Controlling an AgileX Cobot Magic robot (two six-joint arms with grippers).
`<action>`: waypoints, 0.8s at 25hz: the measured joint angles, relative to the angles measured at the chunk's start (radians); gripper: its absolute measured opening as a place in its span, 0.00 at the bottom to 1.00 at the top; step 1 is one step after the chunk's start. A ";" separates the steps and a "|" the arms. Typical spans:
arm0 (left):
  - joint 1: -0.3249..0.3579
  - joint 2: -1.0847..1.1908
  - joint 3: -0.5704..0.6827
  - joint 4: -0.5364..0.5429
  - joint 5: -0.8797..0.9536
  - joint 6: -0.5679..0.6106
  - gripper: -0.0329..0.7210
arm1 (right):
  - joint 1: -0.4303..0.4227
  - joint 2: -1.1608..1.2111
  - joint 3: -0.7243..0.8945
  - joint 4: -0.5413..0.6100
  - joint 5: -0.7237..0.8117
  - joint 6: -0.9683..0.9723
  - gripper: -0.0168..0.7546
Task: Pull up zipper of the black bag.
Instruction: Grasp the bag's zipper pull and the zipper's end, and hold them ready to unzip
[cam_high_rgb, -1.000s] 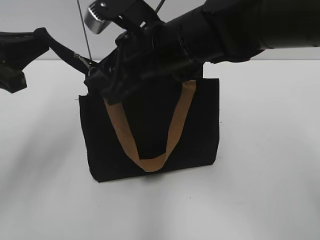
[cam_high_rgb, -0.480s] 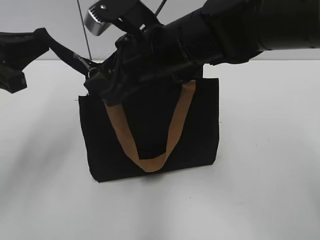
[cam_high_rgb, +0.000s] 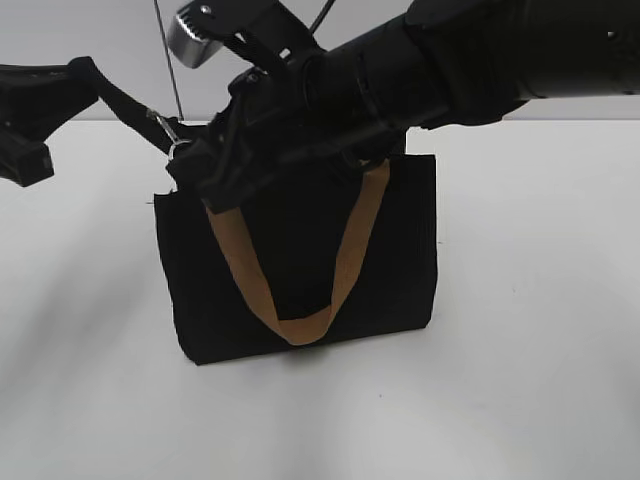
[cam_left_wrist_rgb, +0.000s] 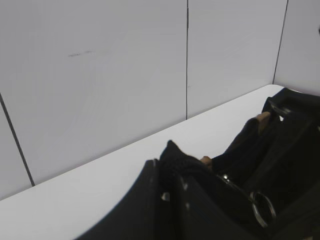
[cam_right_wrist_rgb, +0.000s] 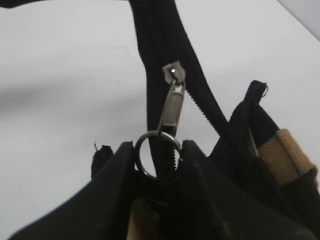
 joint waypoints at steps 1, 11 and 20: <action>0.000 0.000 0.000 0.000 0.000 0.000 0.08 | 0.000 -0.003 0.000 0.000 0.001 0.002 0.33; 0.000 0.000 0.000 0.000 0.001 0.000 0.08 | 0.000 -0.059 0.000 -0.001 0.009 0.034 0.15; 0.000 0.000 0.000 0.000 0.001 0.000 0.08 | 0.000 -0.047 0.000 -0.002 0.008 0.042 0.14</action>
